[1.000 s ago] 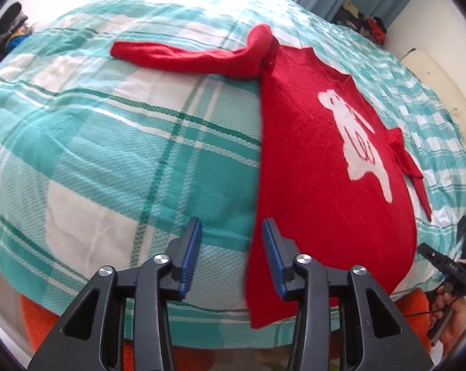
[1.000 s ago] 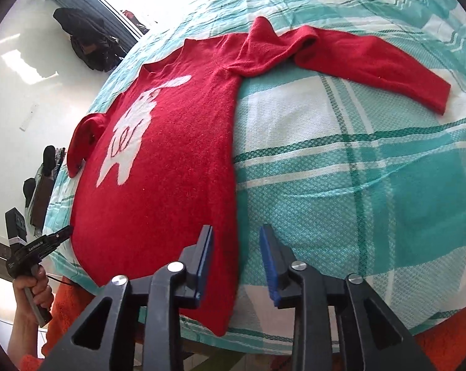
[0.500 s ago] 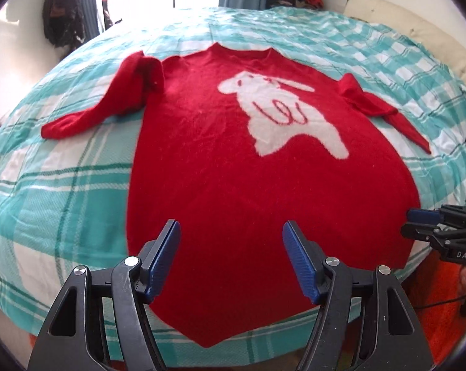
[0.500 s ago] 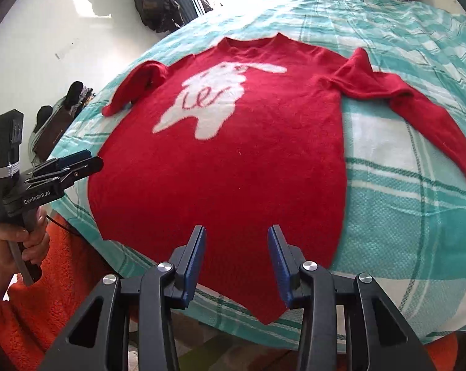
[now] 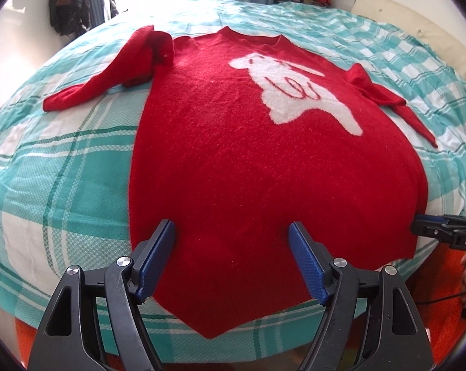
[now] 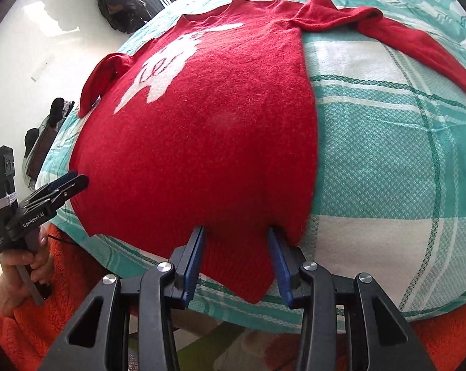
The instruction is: Fold small clothes
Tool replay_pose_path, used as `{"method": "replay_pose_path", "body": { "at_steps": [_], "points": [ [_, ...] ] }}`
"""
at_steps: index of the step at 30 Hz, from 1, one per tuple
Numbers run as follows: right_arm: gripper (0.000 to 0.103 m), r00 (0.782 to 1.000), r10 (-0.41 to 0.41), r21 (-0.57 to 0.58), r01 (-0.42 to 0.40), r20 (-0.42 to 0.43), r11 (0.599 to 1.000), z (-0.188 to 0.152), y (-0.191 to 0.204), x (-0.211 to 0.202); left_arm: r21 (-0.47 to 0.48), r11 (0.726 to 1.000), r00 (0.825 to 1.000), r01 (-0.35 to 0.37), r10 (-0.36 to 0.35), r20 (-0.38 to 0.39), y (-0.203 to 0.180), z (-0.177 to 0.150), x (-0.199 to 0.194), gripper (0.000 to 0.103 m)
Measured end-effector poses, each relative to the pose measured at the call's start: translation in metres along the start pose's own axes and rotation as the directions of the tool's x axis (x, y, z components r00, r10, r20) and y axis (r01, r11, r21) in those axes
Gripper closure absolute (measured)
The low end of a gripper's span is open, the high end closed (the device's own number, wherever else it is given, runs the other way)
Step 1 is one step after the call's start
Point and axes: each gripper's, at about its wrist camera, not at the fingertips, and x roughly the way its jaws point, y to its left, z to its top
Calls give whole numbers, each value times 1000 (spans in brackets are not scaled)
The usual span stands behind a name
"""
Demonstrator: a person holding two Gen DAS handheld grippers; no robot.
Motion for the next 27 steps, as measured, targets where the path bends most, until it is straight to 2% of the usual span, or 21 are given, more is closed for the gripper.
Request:
{"method": "replay_pose_path", "body": {
  "at_steps": [5,8,10,12,14,16,18,20,22,24,25,26,27],
  "points": [
    [61,999,39,93,-39,0,995,-1,-13,-13,-83,997,1000,4,-2,27,16,3,-18,25],
    [61,988,95,169,-114,120,979,3,-36,-47,-149,989,998,23,-13,67,32,2,-37,24],
    [61,969,110,261,-167,222,951,12,-71,-72,-185,982,997,25,-10,82,41,-2,-46,23],
    [60,945,92,389,-217,313,895,23,-118,-90,-226,974,996,26,-6,86,50,-7,-50,22],
    [60,916,67,497,-274,395,823,34,-166,-100,-272,962,997,29,-7,80,58,-11,-49,22],
    [60,902,17,597,-300,432,744,43,-205,-101,-310,950,997,29,-6,77,64,-11,-48,22],
    [60,896,-17,662,-315,444,680,53,-235,-96,-329,944,996,31,-3,84,68,-12,-49,22],
    [60,898,-32,703,-321,439,635,60,-257,-87,-336,941,997,26,1,80,69,-13,-47,22],
    [60,902,0,720,-345,433,602,67,-272,-71,-352,936,998,23,-1,64,73,-14,-42,22],
    [61,900,16,724,-360,435,589,71,-280,-60,-378,926,999,27,-11,43,79,-16,-36,22],
    [64,898,12,722,-361,439,591,72,-282,-59,-392,920,999,25,-15,29,81,-16,-33,22],
    [76,903,9,718,-348,430,602,76,-282,-59,-405,914,1000,23,-17,19,83,-17,-30,22],
    [96,915,-1,715,-315,403,625,80,-281,-60,-414,910,1000,21,-17,13,85,-18,-29,22]
  ]
}}
